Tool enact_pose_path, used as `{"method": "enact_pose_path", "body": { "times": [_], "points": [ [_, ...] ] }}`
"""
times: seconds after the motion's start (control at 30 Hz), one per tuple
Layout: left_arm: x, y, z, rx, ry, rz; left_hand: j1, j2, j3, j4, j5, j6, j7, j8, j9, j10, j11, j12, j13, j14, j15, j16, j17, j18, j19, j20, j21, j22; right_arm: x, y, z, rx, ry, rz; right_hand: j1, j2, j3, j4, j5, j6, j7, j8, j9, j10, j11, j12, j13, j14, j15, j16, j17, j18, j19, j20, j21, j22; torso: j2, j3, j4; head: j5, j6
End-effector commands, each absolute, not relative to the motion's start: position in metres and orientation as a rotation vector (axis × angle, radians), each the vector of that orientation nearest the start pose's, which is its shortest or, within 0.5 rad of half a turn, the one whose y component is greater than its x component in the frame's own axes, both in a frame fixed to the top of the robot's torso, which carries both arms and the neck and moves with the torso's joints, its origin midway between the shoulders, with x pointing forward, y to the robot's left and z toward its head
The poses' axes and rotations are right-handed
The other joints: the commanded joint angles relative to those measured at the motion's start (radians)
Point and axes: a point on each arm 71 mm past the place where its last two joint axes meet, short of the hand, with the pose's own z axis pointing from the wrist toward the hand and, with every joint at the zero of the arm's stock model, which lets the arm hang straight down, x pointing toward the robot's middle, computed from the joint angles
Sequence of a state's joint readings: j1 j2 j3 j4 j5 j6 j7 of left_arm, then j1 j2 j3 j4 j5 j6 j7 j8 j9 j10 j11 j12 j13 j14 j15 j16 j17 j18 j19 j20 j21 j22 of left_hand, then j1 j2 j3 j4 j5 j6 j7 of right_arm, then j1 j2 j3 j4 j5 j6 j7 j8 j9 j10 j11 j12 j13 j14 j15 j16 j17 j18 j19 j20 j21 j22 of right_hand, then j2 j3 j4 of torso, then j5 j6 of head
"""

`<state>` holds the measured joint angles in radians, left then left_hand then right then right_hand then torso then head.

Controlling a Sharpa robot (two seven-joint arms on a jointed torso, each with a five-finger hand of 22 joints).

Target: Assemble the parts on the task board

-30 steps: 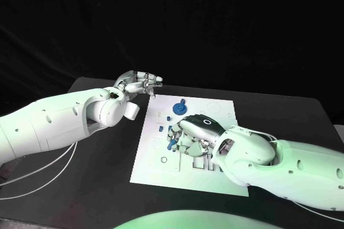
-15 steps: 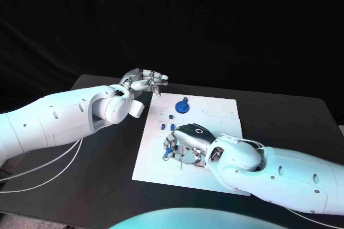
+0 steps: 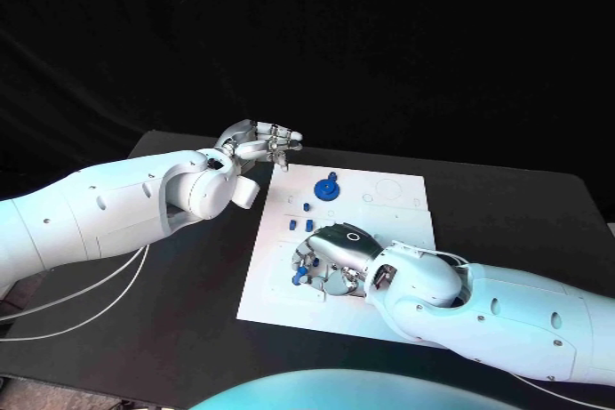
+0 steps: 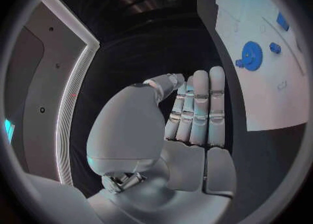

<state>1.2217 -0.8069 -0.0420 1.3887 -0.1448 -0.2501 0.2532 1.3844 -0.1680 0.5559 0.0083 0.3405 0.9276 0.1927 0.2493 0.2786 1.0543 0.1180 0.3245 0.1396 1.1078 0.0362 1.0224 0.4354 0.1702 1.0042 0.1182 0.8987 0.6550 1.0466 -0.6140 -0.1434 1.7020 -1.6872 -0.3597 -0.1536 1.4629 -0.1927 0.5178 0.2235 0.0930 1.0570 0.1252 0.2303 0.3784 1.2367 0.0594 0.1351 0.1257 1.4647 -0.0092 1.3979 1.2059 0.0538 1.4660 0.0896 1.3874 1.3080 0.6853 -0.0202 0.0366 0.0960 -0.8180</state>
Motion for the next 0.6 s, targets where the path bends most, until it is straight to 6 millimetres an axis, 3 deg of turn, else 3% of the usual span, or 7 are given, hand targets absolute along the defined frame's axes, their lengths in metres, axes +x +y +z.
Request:
{"method": "enact_pose_path", "body": {
  "times": [0.03,0.43,0.6],
  "points": [
    [0.5155,0.2248,-0.1826,-1.021,1.558,-1.421,-0.008,-0.001,-0.003,0.000,0.000,-0.005,-0.001,0.001,-0.001,-0.010,0.000,0.003,0.001,-0.008,0.000,0.005,-0.001,0.015,0.002,0.006,-0.005,-0.001,0.3667,-0.0399,-0.2519,-0.531,1.676,0.970,-0.010,0.002,0.006,0.002,0.006,0.010,0.000,0.007,0.002,0.006,0.001,-0.004,0.000,0.038,-0.008,0.005,0.001,-0.014,0.035,-0.004,0.000,0.183,0.000,-0.0009,0.0004,0.000,-0.001],
    [0.5152,0.2257,-0.1825,-1.022,1.559,-1.419,-0.007,0.000,-0.004,0.000,0.000,-0.004,-0.001,0.001,-0.001,-0.010,0.000,0.005,0.001,-0.009,-0.001,0.005,-0.001,0.015,0.002,0.006,-0.007,-0.002,0.3657,-0.0352,-0.2570,-0.593,1.685,0.917,-0.029,-0.011,0.013,-0.007,0.002,0.002,0.003,0.006,0.005,0.004,0.003,-0.011,-0.001,0.037,-0.006,0.003,-0.004,-0.012,0.032,-0.003,-0.008,0.180,-0.001,-0.0016,0.0007,0.000,-0.002],
    [0.5152,0.2261,-0.1826,-1.023,1.559,-1.418,-0.007,0.000,-0.004,0.000,0.000,-0.004,-0.001,0.001,-0.001,-0.010,0.000,0.005,0.001,-0.009,-0.001,0.005,-0.001,0.015,0.002,0.006,-0.007,-0.002,0.3639,-0.0335,-0.2564,-0.601,1.674,0.921,-0.072,-0.049,0.006,-0.011,0.027,-0.037,0.019,-0.013,0.001,-0.002,0.013,-0.021,0.001,0.037,0.003,0.005,-0.002,-0.011,0.030,0.002,-0.015,0.179,-0.001,-0.0019,0.0005,-0.001,-0.002]
  ]
}}
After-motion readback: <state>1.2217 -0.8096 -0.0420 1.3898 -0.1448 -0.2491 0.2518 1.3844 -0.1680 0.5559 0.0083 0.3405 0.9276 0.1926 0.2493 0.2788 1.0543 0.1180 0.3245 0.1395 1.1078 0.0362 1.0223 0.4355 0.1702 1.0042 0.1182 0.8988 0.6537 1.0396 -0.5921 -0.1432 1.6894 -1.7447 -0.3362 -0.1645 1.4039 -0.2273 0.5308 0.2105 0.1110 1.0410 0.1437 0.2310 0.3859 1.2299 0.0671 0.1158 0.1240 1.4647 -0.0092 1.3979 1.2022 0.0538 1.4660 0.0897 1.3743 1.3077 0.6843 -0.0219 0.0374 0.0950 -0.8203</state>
